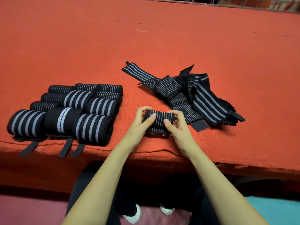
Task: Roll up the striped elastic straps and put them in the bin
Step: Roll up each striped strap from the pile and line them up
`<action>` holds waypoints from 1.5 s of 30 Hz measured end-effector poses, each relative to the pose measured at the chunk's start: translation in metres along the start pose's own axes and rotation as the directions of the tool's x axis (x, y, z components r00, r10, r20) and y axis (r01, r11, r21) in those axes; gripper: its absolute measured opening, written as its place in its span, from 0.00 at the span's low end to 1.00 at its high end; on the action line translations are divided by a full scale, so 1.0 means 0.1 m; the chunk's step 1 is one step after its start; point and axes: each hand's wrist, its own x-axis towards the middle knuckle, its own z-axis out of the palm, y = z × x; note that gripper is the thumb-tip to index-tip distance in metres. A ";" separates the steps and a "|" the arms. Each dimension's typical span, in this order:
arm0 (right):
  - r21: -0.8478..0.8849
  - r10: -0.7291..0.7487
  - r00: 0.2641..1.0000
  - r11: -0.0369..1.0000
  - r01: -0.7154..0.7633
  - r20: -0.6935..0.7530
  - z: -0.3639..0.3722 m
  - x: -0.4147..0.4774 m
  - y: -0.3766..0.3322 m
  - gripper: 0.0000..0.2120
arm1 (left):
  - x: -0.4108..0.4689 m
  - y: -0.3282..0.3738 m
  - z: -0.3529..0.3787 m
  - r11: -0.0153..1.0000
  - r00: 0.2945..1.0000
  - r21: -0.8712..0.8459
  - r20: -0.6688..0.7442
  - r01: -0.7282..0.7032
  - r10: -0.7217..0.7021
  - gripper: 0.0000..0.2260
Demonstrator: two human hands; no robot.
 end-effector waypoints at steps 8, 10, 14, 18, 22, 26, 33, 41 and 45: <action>-0.049 -0.024 0.999 0.998 0.026 0.037 0.00 -0.01 0.00 0.16 | 0.05 -0.08 -0.03 0.999 0.997 0.029 -0.073 0.042 -0.040 0.04; -0.069 -0.032 0.999 0.997 0.034 0.035 0.00 -0.02 0.00 0.16 | 0.03 -0.04 -0.02 0.993 0.998 0.105 -0.051 0.052 -0.046 0.05; -0.078 -0.043 0.997 0.996 0.049 0.069 -0.01 -0.01 -0.01 0.17 | -0.04 0.18 -0.09 0.679 0.998 0.732 0.039 -0.057 0.042 0.11; -0.120 -0.083 0.986 0.988 0.101 0.142 0.05 0.05 -0.05 0.19 | -0.03 0.46 -0.26 0.149 0.976 0.972 0.158 -0.180 0.149 0.20; -0.222 -0.077 0.979 0.968 0.119 0.189 0.18 0.17 -0.05 0.20 | 0.10 0.52 -0.40 0.015 0.976 0.976 0.215 -0.216 0.034 0.22; -0.556 -0.191 0.956 0.781 0.284 0.221 0.21 0.30 0.00 0.13 | 0.24 0.50 -0.46 -0.097 0.970 0.965 0.242 -0.244 -0.032 0.20; -0.721 -0.161 0.932 0.596 0.355 0.326 0.15 0.53 -0.12 0.16 | 0.50 0.60 -0.46 -0.284 0.949 0.907 0.314 -0.309 -0.029 0.19; -0.718 -0.146 0.962 0.643 0.268 0.229 0.20 0.76 -0.13 0.11 | 0.67 0.66 -0.65 -0.143 0.949 0.943 0.311 -0.302 0.045 0.22; -0.776 -0.163 0.946 0.542 0.322 0.279 0.15 0.83 -0.08 0.15 | 0.71 0.65 -0.72 -0.114 0.954 0.948 0.289 -0.296 -0.078 0.22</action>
